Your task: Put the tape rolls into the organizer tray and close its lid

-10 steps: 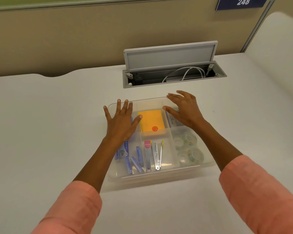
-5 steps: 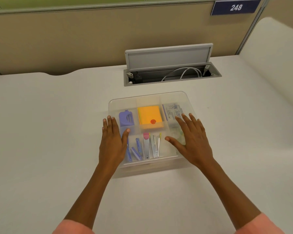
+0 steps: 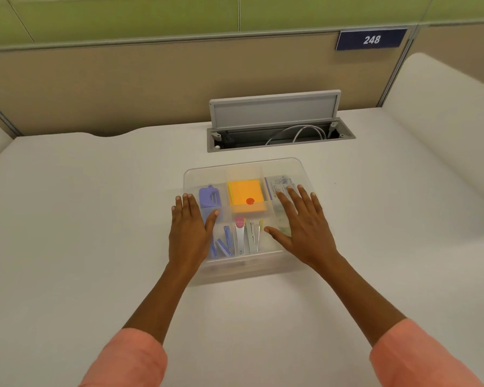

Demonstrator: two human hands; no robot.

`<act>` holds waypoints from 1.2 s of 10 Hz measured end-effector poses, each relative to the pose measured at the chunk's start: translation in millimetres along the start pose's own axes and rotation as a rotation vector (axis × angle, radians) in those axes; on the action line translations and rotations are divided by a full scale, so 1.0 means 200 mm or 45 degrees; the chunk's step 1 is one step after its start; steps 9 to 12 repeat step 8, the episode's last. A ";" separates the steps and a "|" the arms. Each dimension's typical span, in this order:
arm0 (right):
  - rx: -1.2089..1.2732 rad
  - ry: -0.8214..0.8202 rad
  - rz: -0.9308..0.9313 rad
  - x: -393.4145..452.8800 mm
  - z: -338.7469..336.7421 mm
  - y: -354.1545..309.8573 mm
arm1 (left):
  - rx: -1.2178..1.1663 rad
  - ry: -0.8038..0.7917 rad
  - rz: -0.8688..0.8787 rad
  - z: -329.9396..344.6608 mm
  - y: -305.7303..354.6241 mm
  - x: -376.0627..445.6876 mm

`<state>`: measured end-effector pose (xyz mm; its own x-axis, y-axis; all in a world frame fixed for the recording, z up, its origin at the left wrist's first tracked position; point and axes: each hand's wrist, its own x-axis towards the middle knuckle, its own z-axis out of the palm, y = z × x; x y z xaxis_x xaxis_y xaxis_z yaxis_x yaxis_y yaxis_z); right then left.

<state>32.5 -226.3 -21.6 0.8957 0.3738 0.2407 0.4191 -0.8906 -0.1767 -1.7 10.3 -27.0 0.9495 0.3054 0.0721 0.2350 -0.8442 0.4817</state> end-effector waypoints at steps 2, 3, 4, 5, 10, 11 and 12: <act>-0.036 0.016 0.001 0.00 0.01 0.00 | 0.001 -0.083 0.462 -0.02 0.02 -0.05; 0.003 0.014 0.016 -0.01 0.02 0.01 | 0.122 -0.275 0.621 -0.02 0.02 -0.05; 0.034 0.011 0.028 0.00 0.03 0.01 | 0.161 -0.316 0.591 -0.02 0.02 -0.05; 0.105 -0.022 0.055 0.01 0.02 0.02 | 0.136 -0.329 0.529 -0.02 0.03 -0.05; 0.724 0.052 0.161 0.06 -0.23 -0.08 | 0.088 -0.283 0.433 -0.04 0.10 -0.01; 0.724 0.052 0.161 0.06 -0.23 -0.08 | 0.088 -0.283 0.433 -0.04 0.10 -0.01; 0.724 0.052 0.161 0.06 -0.23 -0.08 | 0.088 -0.283 0.433 -0.04 0.10 -0.01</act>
